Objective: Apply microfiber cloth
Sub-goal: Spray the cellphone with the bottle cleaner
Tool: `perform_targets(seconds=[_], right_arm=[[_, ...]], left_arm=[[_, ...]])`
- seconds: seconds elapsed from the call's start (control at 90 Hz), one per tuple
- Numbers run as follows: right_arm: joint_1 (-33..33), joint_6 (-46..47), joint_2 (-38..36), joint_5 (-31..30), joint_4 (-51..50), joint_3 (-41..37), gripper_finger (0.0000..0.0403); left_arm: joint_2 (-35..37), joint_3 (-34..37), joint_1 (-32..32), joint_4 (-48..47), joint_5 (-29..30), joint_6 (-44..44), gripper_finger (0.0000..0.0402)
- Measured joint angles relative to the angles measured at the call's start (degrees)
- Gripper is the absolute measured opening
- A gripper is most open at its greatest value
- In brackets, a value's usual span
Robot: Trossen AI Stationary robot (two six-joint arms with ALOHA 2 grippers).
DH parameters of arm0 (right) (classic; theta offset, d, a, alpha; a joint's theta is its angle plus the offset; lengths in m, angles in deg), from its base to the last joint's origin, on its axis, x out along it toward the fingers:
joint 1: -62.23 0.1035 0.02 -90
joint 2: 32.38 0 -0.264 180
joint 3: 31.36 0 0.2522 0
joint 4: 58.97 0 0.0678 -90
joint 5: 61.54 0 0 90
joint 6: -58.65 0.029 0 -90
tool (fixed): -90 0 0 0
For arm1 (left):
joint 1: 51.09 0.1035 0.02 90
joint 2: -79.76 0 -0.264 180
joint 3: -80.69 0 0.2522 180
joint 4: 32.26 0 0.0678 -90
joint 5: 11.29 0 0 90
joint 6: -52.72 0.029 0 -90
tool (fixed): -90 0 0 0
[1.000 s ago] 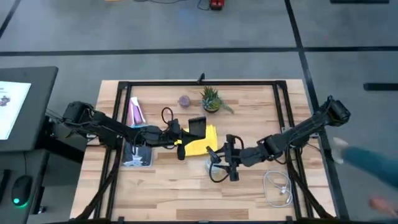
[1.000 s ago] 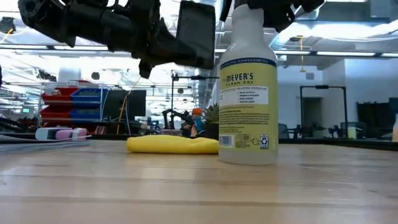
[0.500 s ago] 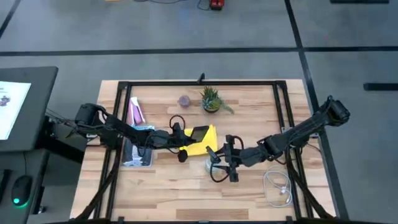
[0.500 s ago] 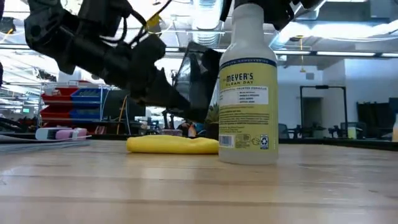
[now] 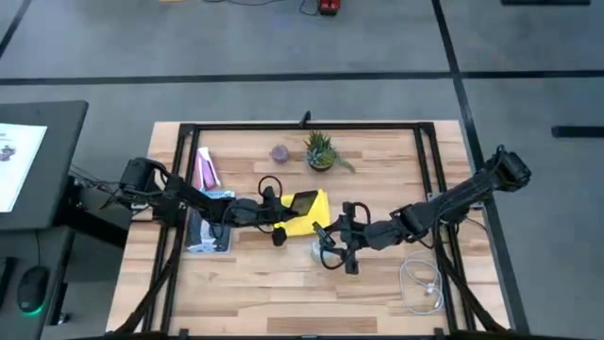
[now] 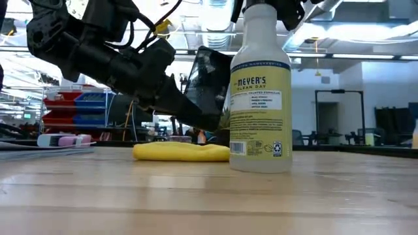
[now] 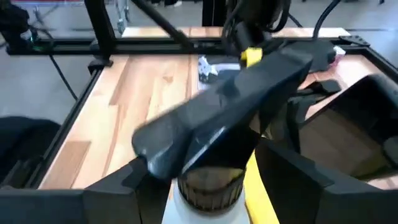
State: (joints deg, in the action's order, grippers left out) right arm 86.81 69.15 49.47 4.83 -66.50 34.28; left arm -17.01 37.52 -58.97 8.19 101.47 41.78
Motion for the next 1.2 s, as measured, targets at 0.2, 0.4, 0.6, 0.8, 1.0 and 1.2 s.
perform_targets(seconds=[0.2, 0.4, 0.6, 0.8, 1.0, 1.2], right_arm=[[0.1, -0.7, 0.0, -0.4, -0.2, 0.0, 0.0117], [1.5, -1.0, -3.1, -2.5, -6.2, 0.1, 0.0116], [4.2, 4.4, -11.1, -10.9, -24.8, 2.9, 0.0116], [5.8, 9.3, -19.0, -18.1, -38.1, 3.0, 0.0116], [6.9, 10.7, -19.9, -21.8, -42.8, 3.0, 0.0116], [6.8, 13.6, -18.1, -21.7, -45.7, 3.0, 0.0138]], left_arm=[[0.0, 0.0, 0.4, -1.4, 0.0, -1.2, 0.0009], [0.0, 0.0, 0.4, -2.6, 0.1, -3.2, 0.0009], [0.0, 0.0, 0.5, -4.1, 0.0, -5.2, 0.0009], [0.0, 0.0, 1.9, -7.6, -5.5, -12.2, 0.0009], [0.0, 0.0, 3.8, -8.1, -5.6, -11.9, 0.0009], [0.0, 0.0, 4.3, -8.1, -5.6, -10.1, 0.0009]])
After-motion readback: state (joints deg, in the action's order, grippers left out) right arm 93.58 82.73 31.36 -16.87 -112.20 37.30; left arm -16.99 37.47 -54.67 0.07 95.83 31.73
